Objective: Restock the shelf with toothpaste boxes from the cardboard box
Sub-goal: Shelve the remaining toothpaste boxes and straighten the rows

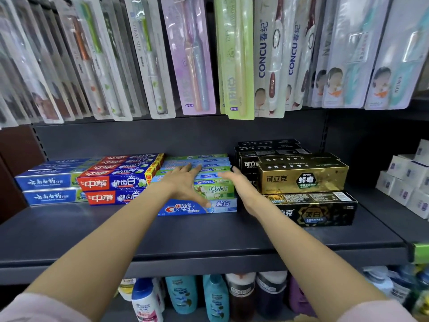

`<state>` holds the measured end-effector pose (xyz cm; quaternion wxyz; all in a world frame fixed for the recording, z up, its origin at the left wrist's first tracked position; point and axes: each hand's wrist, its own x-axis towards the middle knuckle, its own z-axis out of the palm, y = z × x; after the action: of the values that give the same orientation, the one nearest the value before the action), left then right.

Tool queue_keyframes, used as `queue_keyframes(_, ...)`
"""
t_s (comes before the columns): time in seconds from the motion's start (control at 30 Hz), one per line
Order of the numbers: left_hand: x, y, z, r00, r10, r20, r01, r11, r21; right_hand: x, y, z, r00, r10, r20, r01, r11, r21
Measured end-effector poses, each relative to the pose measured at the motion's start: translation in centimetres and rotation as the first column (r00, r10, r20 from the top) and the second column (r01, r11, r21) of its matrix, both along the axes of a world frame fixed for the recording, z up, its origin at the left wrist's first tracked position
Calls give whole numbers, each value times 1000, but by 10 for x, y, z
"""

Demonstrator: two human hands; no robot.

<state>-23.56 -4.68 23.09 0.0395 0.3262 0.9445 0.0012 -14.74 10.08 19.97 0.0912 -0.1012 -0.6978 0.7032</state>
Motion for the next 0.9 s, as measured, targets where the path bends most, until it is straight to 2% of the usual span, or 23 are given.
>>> queue_keyframes(0.1, 2, -2, 6, 999, -7, 45, 6, 1000, 22, -18, -1, 6, 993, -102, 52, 90, 977, 195)
queue_keyframes(0.2, 2, -5, 2, 1000, -11, 27, 10, 1000, 26, -34, -5, -2, 984, -171, 48, 142, 920, 365)
queue_keyframes(0.3, 1, -5, 0, 1000, -6, 15, 5, 999, 31, -40, -4, -5, 985, -173, 23, 151, 909, 390)
queue_keyframes(0.43, 0, 1, 8, 994, -2, 110, -7, 997, 80, -37, -1, -3, 987, -159, 10, 142, 907, 396)
queue_keyframes(0.53, 0, 8, 7, 994, -13, 109, 3, 996, 91, -31, -4, -1, 988, -153, 19, 132, 907, 401)
queue_keyframes(0.63, -1, 11, 3, 997, -17, 76, 9, 995, 102, -18, -8, 6, 986, -165, -16, 141, 788, 599)
queue_keyframes(0.7, 1, 14, 5, 992, -43, 117, 16, 975, 224, -5, -10, 15, 980, -193, -55, 172, 666, 726)
queue_keyframes(0.8, 16, 27, 10, 987, -90, 129, 22, 892, 451, 21, -4, 37, 952, -247, -182, 293, 557, 777)
queue_keyframes(0.9, 34, 51, 15, 998, -68, 7, 50, 798, 600, 42, 11, 55, 910, -280, -306, 406, 458, 791)
